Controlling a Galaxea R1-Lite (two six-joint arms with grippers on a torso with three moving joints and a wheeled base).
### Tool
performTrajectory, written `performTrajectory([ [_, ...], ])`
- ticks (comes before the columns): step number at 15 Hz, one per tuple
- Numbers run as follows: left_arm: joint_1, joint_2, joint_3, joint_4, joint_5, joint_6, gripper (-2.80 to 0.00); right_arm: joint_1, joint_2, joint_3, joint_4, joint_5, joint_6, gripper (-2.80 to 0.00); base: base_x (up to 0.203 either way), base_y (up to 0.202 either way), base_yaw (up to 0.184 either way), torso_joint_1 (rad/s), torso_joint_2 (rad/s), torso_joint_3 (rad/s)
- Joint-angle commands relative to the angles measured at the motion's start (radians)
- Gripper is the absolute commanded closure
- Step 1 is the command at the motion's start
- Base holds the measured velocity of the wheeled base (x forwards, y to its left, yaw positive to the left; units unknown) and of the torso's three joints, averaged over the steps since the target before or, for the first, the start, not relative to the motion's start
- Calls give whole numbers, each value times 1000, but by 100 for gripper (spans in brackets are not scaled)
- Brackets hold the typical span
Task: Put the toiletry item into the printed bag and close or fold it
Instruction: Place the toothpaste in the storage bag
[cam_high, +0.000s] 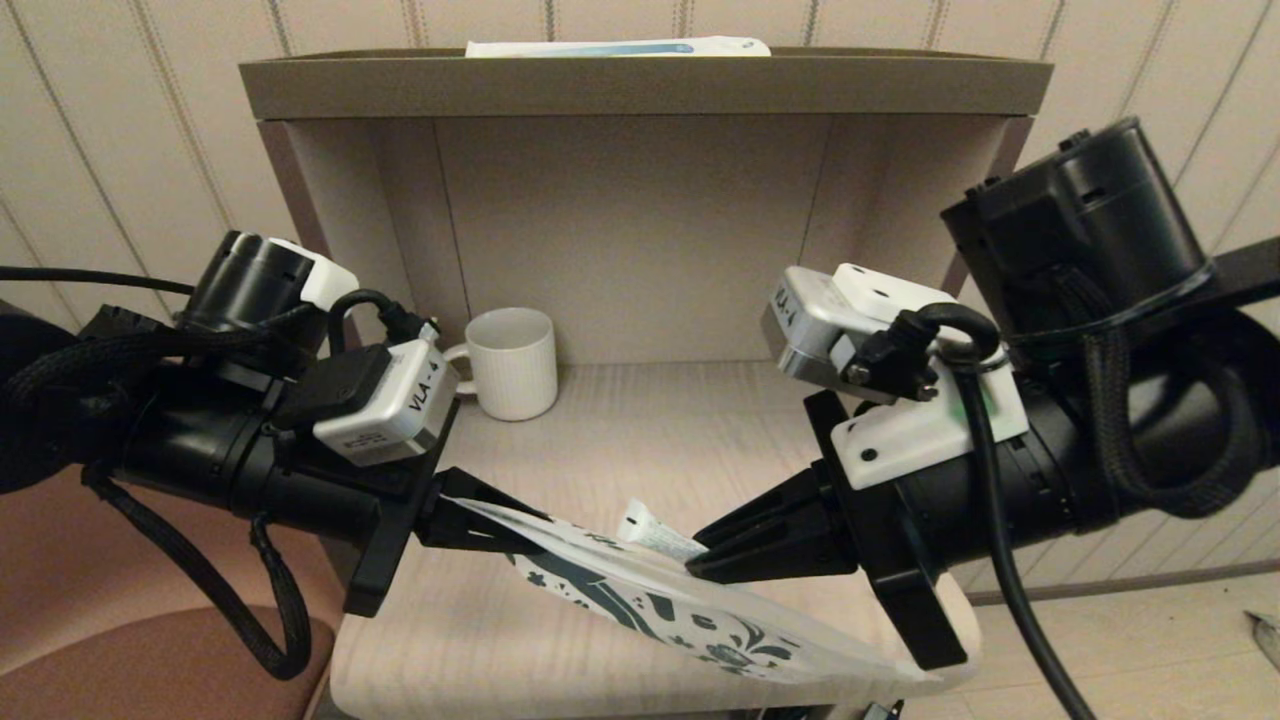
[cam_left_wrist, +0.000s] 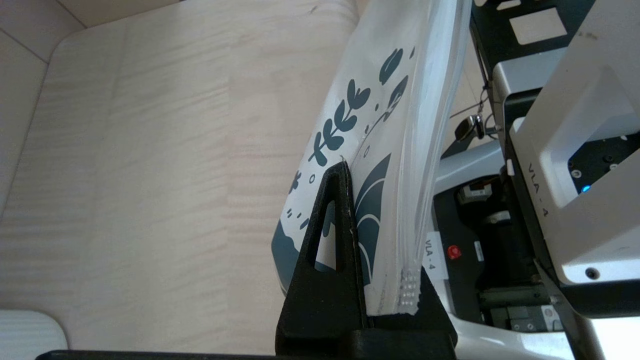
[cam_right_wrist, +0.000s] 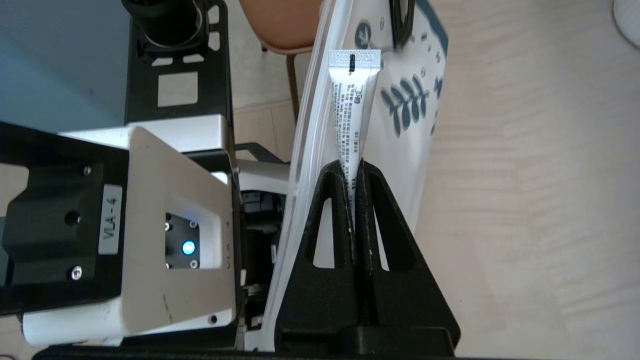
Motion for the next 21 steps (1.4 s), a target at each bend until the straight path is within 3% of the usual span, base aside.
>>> performTrajectory([
  [1,7,7,2,3,-6,5,0,-3,-18,4,3,2,-4,0,0,0,0,0,0,0],
  [6,7,16,1,2,-10,5,0,-9,-67,-42,13,2,-2,0,0,0,0,0,0,0],
  [18,7,65,-34,2,-12,5,0,2,-76,30,0,3,-1,0,0,0,0,0,0,0],
  [21,7,85,-47,2,-13,5,0,-3,-55,84,-84,6,-3,0,0,0,0,0,0,0],
])
